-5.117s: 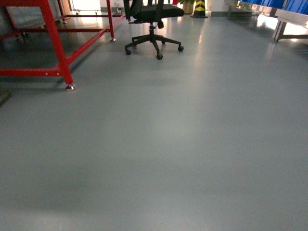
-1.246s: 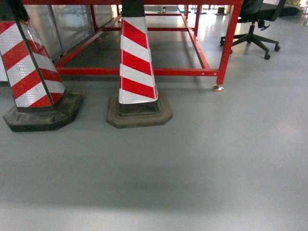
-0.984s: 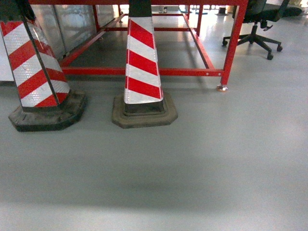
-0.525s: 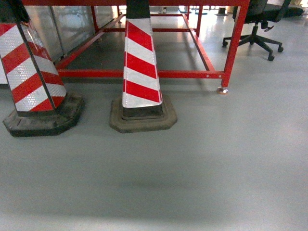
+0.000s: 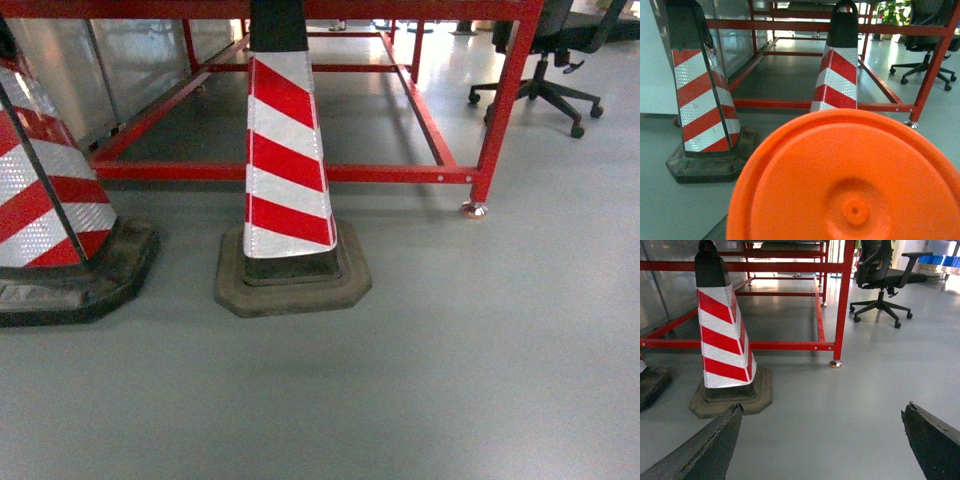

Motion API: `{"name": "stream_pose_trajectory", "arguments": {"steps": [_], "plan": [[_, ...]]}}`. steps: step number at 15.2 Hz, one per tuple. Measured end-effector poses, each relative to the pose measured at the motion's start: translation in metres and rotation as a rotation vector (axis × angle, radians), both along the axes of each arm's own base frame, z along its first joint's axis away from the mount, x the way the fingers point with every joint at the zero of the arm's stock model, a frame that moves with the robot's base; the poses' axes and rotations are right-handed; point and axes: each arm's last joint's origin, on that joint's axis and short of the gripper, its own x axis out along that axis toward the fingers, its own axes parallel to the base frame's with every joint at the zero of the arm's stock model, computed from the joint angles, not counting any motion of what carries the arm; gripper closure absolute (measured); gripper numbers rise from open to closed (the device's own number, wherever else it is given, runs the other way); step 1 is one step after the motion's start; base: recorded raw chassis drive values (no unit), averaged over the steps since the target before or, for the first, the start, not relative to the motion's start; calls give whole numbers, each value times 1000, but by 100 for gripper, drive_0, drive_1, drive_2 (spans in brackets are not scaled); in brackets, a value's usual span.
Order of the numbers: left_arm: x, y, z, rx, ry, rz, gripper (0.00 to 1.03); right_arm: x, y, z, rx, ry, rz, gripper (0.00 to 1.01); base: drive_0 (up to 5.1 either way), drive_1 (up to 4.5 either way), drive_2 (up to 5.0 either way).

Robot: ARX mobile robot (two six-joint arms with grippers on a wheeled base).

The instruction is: Pick capacitor and pack into box

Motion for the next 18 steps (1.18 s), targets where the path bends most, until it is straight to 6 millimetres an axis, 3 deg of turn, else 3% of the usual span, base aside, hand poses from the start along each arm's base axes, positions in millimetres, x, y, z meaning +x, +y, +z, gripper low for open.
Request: {"name": "stream_pose_trajectory", "arguments": {"steps": [18], "plan": [[0,0,0,0,3,0,60,0,0,0,0,2,0,3,-3,396,-401]]}}
